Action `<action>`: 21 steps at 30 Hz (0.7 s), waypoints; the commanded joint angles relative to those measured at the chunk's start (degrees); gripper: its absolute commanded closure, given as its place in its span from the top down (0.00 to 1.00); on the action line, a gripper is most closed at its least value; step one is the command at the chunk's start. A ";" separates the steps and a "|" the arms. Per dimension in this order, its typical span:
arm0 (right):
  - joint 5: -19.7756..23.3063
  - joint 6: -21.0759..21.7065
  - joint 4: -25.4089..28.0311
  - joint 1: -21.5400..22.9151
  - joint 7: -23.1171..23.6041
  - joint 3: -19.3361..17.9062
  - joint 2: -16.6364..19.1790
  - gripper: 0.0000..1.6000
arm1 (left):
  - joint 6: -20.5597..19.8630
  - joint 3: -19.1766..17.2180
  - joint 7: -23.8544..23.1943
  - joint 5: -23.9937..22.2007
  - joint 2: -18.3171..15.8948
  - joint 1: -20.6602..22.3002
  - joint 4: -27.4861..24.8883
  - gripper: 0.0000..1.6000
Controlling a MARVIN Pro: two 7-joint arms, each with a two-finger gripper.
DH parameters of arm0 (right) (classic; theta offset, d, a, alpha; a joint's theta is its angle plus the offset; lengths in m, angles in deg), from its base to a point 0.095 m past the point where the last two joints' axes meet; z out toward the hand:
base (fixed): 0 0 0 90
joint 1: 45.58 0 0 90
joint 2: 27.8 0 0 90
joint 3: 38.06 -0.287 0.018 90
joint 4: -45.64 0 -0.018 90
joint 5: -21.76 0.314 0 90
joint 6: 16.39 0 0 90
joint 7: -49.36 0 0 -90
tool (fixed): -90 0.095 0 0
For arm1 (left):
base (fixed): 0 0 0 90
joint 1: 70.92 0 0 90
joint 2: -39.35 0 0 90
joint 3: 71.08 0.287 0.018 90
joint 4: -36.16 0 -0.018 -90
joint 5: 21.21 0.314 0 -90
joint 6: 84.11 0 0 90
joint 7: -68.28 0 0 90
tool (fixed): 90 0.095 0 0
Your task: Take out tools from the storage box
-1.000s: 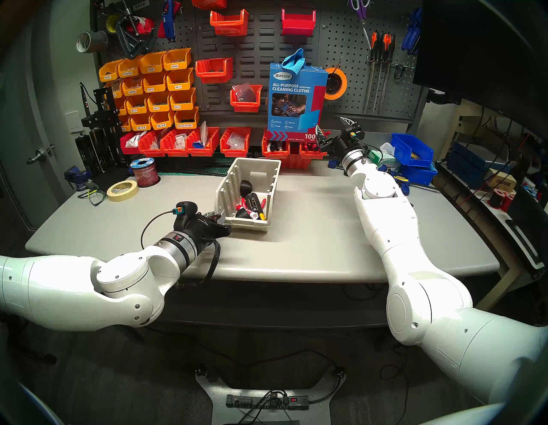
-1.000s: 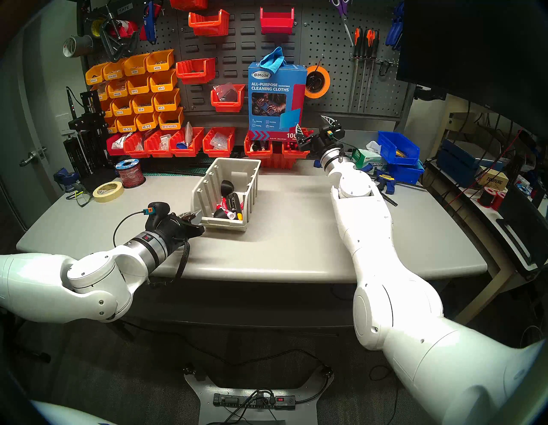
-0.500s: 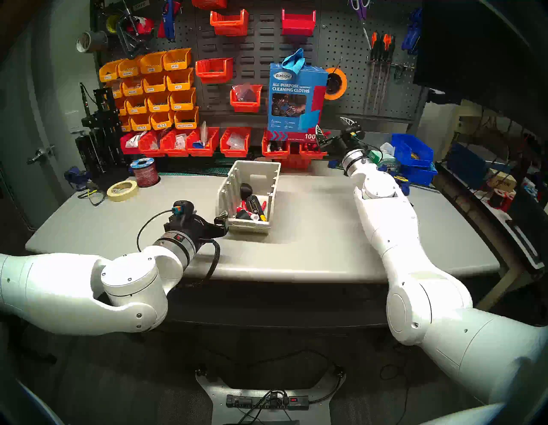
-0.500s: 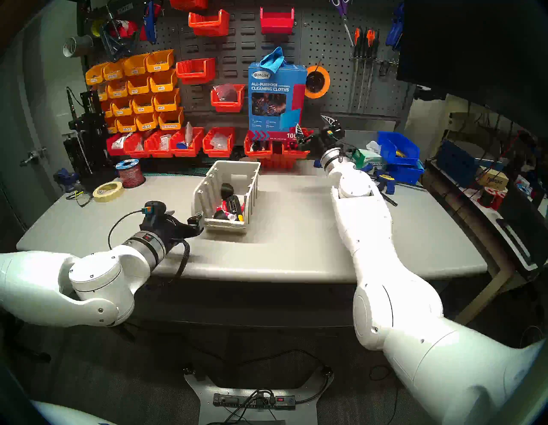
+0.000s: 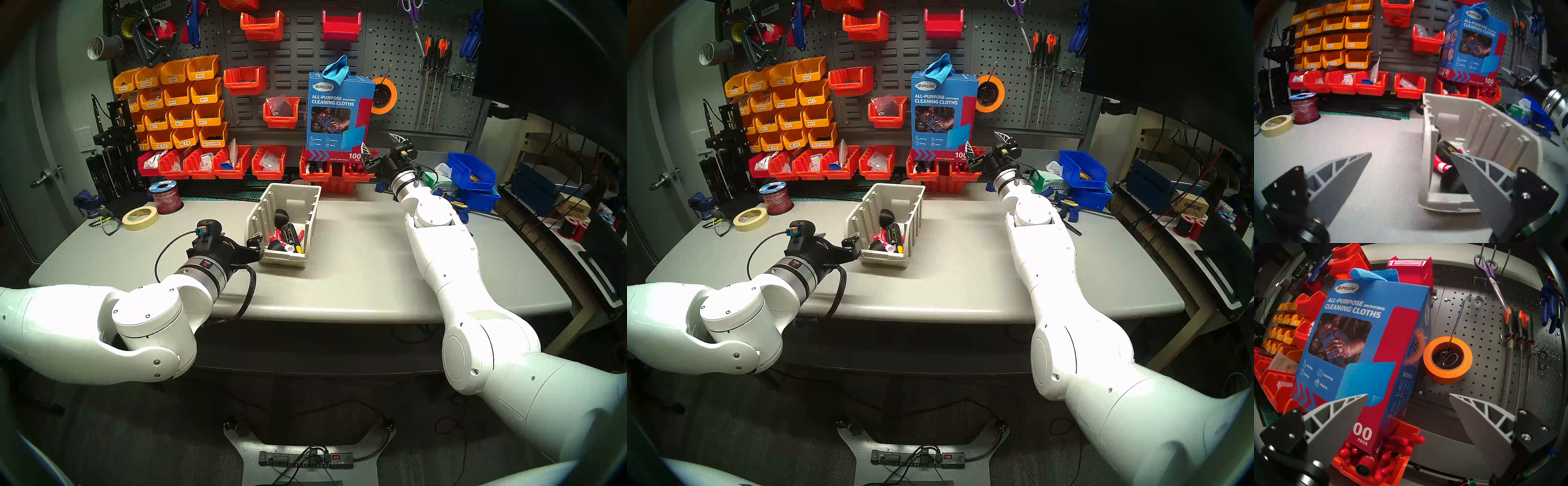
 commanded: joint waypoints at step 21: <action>0.05 -0.17 0.74 0.84 -0.03 -0.02 -0.05 1.00 | 9.38 -4.83 9.96 1.59 -9.00 3.82 20.71 1.00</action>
